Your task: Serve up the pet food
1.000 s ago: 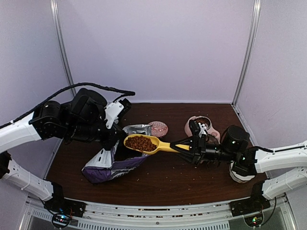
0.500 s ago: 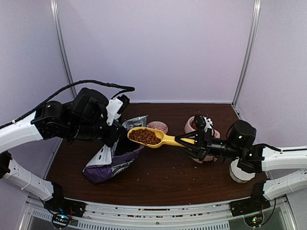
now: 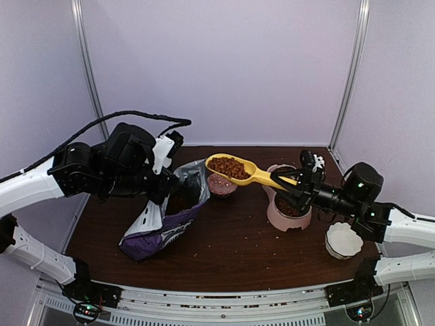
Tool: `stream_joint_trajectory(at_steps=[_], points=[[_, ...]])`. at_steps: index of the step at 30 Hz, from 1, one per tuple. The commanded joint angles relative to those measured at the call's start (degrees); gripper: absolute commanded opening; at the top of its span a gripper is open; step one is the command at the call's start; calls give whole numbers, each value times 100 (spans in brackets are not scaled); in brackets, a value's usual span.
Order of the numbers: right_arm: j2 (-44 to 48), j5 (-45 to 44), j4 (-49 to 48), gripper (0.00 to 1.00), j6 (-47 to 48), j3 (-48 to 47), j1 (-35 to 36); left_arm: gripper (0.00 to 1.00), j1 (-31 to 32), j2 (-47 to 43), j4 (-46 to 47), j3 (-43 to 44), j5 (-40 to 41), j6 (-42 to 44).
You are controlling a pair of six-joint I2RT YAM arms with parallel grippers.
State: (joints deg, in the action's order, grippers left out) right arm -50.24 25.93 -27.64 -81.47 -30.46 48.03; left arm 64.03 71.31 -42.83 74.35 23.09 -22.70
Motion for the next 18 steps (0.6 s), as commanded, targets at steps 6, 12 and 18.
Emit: stream_joint_trajectory(at_steps=[6,12,18], points=[[956,-192,360,12,-68,698,-764,0,-455,-327,823,-203,-480,41],[1664,47,595,12,-105,1475,-1672,0,-901,-458,759,-224,-1254,286],[2499,385,1016,12,-125,2144,-2669,0,-1183,-442,434,-46,-1952,784]])
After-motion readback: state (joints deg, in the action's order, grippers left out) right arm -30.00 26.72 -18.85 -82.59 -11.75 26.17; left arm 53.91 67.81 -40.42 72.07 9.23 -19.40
